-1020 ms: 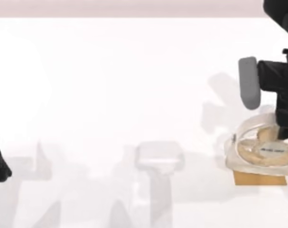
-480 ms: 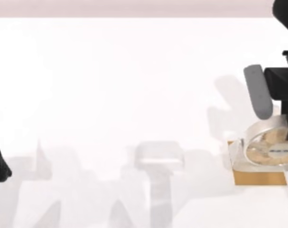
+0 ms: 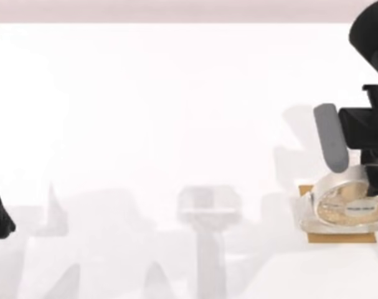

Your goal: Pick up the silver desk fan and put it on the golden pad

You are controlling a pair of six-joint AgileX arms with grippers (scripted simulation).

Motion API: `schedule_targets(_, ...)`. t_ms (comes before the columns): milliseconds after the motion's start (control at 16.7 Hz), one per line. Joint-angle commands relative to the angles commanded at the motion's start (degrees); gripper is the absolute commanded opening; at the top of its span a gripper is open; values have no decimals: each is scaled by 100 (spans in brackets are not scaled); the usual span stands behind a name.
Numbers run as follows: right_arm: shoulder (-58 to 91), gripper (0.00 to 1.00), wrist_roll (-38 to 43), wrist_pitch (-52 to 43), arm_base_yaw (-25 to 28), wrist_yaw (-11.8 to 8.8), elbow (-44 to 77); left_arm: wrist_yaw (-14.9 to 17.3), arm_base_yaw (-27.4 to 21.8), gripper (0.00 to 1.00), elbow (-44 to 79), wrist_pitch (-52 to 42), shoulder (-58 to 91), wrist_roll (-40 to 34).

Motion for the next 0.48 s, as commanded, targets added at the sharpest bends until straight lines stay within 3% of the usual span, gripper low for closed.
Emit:
schedule_targets(180,2,0,-1,5,0,0,-5,0,0,100,0,0,0,0)
schedule_targets(480,2,38,-1,5,0,0,-5,0,0,100,0,0,0,0)
